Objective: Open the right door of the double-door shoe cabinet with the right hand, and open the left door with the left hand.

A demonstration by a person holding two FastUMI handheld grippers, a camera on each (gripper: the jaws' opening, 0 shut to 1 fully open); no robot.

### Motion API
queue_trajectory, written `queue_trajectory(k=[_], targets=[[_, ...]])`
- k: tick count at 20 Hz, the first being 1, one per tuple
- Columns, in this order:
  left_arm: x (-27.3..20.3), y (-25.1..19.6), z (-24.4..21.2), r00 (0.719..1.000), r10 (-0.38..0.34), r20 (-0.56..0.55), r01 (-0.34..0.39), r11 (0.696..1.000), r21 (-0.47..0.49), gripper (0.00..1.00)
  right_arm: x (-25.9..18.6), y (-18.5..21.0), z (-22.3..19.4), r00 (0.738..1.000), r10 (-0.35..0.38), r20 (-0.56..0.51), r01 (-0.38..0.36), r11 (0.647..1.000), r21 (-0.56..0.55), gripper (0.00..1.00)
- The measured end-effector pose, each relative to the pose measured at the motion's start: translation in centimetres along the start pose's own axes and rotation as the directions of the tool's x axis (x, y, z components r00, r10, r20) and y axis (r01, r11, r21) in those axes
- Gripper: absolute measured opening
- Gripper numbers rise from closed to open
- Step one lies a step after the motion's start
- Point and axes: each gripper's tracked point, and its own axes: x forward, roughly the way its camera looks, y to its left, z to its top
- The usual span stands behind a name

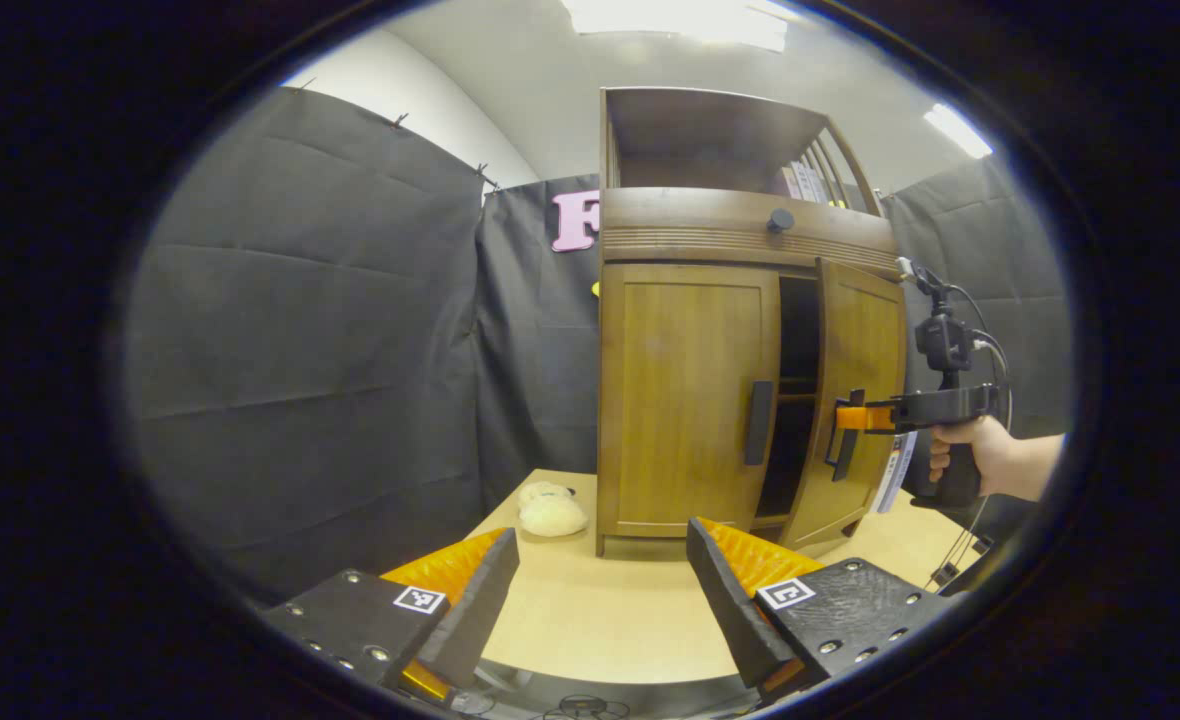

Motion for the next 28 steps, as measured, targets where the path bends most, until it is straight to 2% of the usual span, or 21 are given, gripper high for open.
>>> queue_trajectory(k=[8, 17, 24, 27, 28], targets=[[0.2, -1.0, -0.3, 0.998, -0.057, -0.018, 0.057, 0.998, 0.004, 1.00, -1.9, -0.6, -0.6, 1.000, 0.003, -0.014, -0.003, 1.000, 0.016, 0.24], [2.1, -3.8, -1.0, 0.993, -0.116, -0.032, 0.116, 0.993, 0.000, 1.00, -3.7, -2.2, -0.8, 0.998, -0.057, -0.037, 0.059, 0.996, 0.063, 0.24], [3.1, -5.3, -2.0, 0.986, -0.160, -0.040, 0.161, 0.987, 0.017, 1.00, -5.7, -4.2, -1.0, 0.993, -0.118, -0.029, 0.121, 0.982, 0.143, 0.11], [3.6, -6.9, -2.8, 0.980, -0.194, -0.048, 0.195, 0.981, 0.024, 1.00, -7.5, -6.6, -1.2, 0.990, -0.137, -0.024, 0.139, 0.982, 0.130, 0.06], [3.7, -7.5, -2.9, 0.977, -0.207, -0.052, 0.209, 0.978, 0.025, 0.96, -7.8, -7.3, -1.4, 0.991, -0.133, -0.022, 0.135, 0.984, 0.113, 0.05]])
